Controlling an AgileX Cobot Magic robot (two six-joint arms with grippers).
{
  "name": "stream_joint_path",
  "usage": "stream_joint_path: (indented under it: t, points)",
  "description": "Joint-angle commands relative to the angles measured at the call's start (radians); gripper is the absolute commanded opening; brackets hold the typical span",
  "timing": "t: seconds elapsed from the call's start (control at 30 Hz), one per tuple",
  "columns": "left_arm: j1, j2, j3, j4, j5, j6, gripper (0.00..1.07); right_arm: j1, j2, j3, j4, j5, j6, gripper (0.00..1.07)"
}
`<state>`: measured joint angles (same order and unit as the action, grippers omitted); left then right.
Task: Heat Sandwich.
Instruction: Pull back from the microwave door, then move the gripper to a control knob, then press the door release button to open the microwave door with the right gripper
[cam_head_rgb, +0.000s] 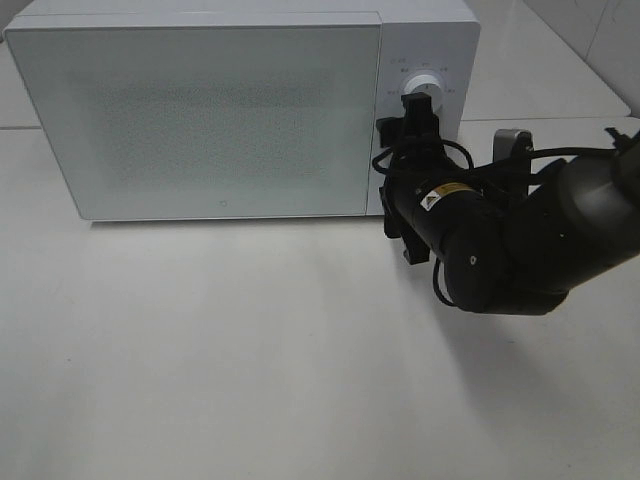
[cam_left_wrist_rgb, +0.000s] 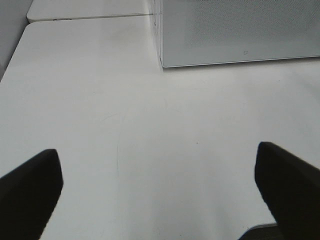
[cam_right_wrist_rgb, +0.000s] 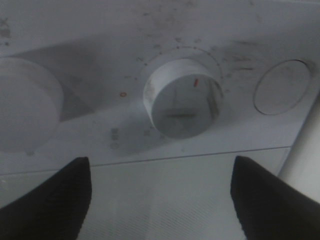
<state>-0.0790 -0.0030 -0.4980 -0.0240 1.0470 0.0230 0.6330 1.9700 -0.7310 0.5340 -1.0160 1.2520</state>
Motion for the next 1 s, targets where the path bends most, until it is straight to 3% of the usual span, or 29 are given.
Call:
stream_joint_path:
  t: [0.03, 0.23, 0.47, 0.67, 1.0]
  points:
    - [0.002, -0.027, 0.005, -0.008, -0.01, -0.002, 1.02, -0.005, -0.054, 0.03, -0.041, 0.07, -0.099, 0.76]
    - [0.002, -0.027, 0.005, -0.008, -0.01, -0.002, 1.02, -0.005, -0.125, 0.072, -0.075, 0.185, -0.243, 0.76]
    - [0.002, -0.027, 0.005, -0.008, -0.01, -0.002, 1.02, -0.006, -0.246, 0.079, -0.111, 0.497, -0.591, 0.76]
    - [0.002, -0.027, 0.005, -0.008, -0.01, -0.002, 1.02, -0.068, -0.326, 0.078, -0.141, 0.795, -0.88, 0.76]
    - [0.002, -0.027, 0.005, -0.008, -0.01, -0.002, 1.02, -0.154, -0.422, 0.078, -0.141, 1.127, -1.252, 0.76]
